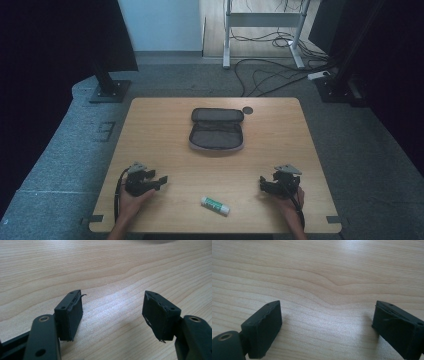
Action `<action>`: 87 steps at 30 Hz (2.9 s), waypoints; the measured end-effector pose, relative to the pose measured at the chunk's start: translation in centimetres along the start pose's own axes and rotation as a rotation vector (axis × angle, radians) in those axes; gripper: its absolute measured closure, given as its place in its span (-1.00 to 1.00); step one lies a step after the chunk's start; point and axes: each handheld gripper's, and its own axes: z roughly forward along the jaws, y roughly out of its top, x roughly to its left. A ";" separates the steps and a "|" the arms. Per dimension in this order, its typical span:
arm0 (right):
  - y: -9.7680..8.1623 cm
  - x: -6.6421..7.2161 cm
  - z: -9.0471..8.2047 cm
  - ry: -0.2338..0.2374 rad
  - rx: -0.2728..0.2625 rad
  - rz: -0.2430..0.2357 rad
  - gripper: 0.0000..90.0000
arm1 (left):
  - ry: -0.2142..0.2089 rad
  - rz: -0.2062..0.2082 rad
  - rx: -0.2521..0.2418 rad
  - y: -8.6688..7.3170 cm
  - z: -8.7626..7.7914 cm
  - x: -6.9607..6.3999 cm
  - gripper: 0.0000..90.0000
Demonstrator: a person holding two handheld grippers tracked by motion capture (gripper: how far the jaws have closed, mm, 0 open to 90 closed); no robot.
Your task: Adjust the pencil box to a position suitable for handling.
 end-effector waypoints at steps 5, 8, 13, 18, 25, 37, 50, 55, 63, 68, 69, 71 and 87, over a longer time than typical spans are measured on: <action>-0.1 0.0 -0.1 -0.002 -0.001 0.002 -0.80 | 0.000 -0.001 0.000 0.0 0.0 0.0 -0.28; -0.1 0.0 -0.2 -0.002 -0.002 0.002 -0.78 | 0.008 0.004 -0.005 0.0 0.0 -0.2 -0.26; -0.2 0.0 -0.3 0.000 -0.006 0.001 -0.70 | 0.001 0.018 -0.027 0.3 -0.3 -0.6 -0.26; 0.0 0.2 -0.7 -0.001 -0.030 0.002 -0.64 | -0.006 0.014 -0.045 0.6 -0.6 -0.9 -0.26; 0.4 0.9 -1.2 0.018 -0.068 -0.021 -0.57 | -0.017 0.011 -0.052 0.7 -0.6 -0.9 -0.23; 0.7 1.4 -1.5 0.068 -0.094 -0.030 -0.54 | -0.022 0.002 -0.060 0.9 -0.9 -0.9 -0.22; 1.7 2.6 -1.6 0.124 -0.116 -0.050 -0.52 | -0.017 0.008 -0.081 1.7 -1.3 -1.1 -0.23; 2.6 3.0 -1.3 0.140 -0.120 -0.053 -0.51 | -0.020 0.006 -0.078 2.5 -0.9 -1.1 -0.23; 4.4 3.5 -1.4 0.157 -0.138 -0.064 -0.50 | -0.027 0.012 -0.080 4.3 -0.4 -1.6 -0.24; 5.4 3.9 -1.5 0.174 -0.144 -0.072 -0.47 | -0.030 0.012 -0.079 5.5 -0.2 -1.9 -0.24; 5.6 4.0 -1.5 0.178 -0.144 -0.075 -0.47 | -0.030 0.014 -0.077 5.6 -0.1 -1.9 -0.24; 5.9 4.1 -1.4 0.186 -0.141 -0.083 -0.44 | -0.032 0.013 -0.083 5.9 0.1 -2.0 -0.24; 8.8 5.7 -1.0 0.219 -0.157 -0.112 -0.37 | -0.013 0.015 -0.081 8.8 1.2 -2.4 -0.23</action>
